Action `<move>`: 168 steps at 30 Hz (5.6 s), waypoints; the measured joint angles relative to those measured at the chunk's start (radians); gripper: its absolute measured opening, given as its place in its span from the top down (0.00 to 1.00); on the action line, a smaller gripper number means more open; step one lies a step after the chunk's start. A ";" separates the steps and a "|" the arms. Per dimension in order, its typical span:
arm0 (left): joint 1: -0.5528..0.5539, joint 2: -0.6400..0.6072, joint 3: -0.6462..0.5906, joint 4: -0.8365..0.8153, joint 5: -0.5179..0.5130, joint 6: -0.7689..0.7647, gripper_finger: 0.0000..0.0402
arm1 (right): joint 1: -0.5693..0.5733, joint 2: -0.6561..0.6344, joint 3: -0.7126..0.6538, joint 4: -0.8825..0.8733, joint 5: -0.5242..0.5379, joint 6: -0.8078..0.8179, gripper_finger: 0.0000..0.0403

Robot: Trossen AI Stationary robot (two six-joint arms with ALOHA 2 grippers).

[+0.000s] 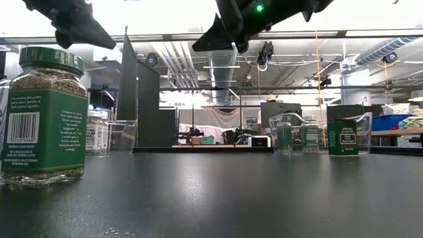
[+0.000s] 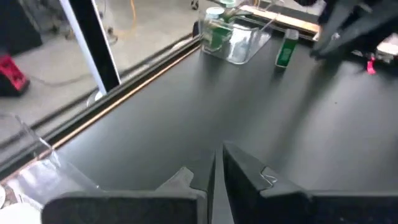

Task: Sort spices by type
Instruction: Put the green seasoning bottle into the top right transparent bin

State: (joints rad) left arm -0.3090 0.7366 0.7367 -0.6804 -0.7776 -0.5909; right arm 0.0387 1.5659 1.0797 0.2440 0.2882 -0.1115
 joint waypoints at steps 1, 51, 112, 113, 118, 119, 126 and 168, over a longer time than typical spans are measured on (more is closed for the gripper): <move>-0.026 0.008 -0.001 0.000 -0.027 -0.001 0.96 | 0.000 -0.001 0.004 -0.001 0.000 0.008 0.98; -0.071 0.083 0.002 0.000 -0.069 0.009 0.96 | 0.126 -0.120 0.157 -0.478 0.000 0.297 0.98; -0.071 0.191 0.229 -0.155 -0.012 0.082 0.96 | 0.344 -0.117 0.440 -1.667 -0.249 1.062 0.98; -0.071 0.191 0.235 -0.192 -0.029 0.054 0.96 | 0.358 -0.117 0.434 -1.680 -0.236 1.084 0.98; -0.071 0.189 0.235 -0.311 0.000 0.000 0.96 | 0.394 -0.118 0.372 -1.707 -0.218 1.180 0.98; -0.071 0.190 0.232 -0.319 0.010 -0.003 0.96 | 0.396 -0.118 0.359 -1.707 -0.218 1.198 0.98; -0.071 0.193 0.231 -0.327 0.019 0.005 0.96 | 0.328 -0.118 0.271 -1.712 -0.275 1.136 0.98; -0.071 0.207 0.230 -0.296 -0.024 0.032 0.96 | 0.324 0.141 0.220 -0.075 -0.078 0.045 0.94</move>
State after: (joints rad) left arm -0.3798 0.9431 0.9665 -0.9768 -0.8018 -0.5591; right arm 0.3624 1.7068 1.2999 0.1690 0.2098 -0.0666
